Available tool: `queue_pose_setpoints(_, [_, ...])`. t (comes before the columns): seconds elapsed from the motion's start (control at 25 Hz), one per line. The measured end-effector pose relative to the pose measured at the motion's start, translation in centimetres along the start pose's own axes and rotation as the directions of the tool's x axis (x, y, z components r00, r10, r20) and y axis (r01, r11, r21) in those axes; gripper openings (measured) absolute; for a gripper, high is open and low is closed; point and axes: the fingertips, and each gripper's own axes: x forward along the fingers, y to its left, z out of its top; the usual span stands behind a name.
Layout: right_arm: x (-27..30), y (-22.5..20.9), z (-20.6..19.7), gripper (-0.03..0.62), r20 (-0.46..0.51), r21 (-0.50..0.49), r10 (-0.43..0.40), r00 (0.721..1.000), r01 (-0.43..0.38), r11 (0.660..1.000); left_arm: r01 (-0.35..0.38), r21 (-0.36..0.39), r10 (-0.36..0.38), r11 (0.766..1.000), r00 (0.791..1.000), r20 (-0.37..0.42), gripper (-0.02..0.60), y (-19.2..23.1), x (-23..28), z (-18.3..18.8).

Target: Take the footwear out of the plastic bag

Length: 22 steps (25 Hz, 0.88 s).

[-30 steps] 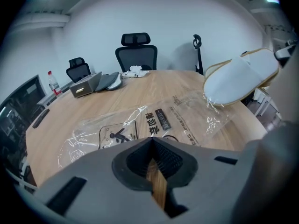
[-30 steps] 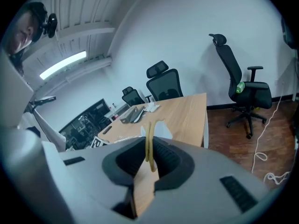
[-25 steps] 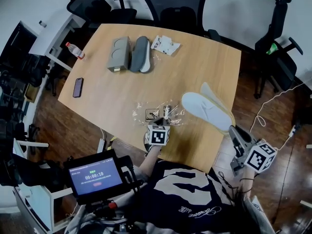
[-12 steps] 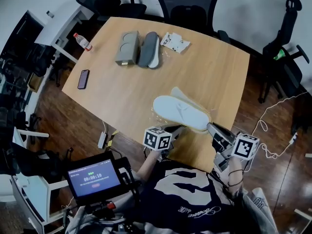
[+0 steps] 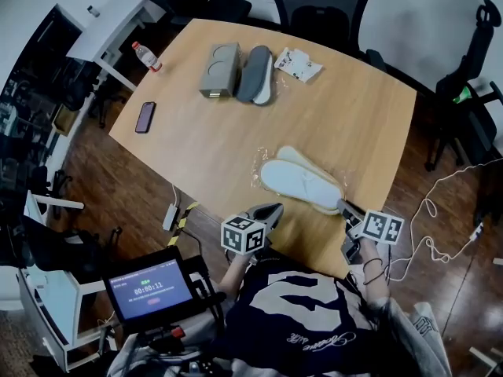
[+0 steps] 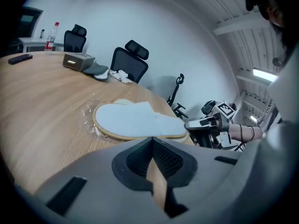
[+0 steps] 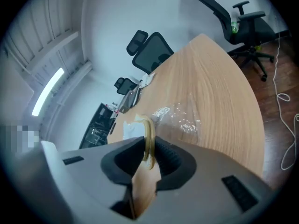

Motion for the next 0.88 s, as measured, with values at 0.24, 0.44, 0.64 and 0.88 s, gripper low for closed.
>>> queue_pose_setpoints(0.24, [1.0,-3.0,-1.1,0.115,-0.029,-0.151,-0.182,0.983,0.176,0.973,-0.001,0.221,-0.027,0.975,0.992,0.125,0.005,-2.3,-0.4,3.2])
queue_pose_setpoints(0.44, [-0.5,-2.9,-0.8,0.176,-0.015,-0.314,-0.261,0.965,0.244,0.918,0.015,0.253,-0.058,0.967,0.985,0.164,0.004,-4.2,-0.1,4.5])
queue_pose_setpoints(0.64, [-3.1,0.2,0.1,0.175,0.05,-0.325,-0.146,0.988,0.155,0.933,0.009,0.264,-0.061,0.964,0.98,0.189,0.004,-5.8,0.1,5.5])
queue_pose_setpoints(0.88, [-5.2,5.1,-0.6,0.093,0.066,-0.449,0.009,0.998,0.022,0.893,-0.01,0.216,-0.051,0.976,0.96,0.275,0.003,-8.4,-0.5,6.6])
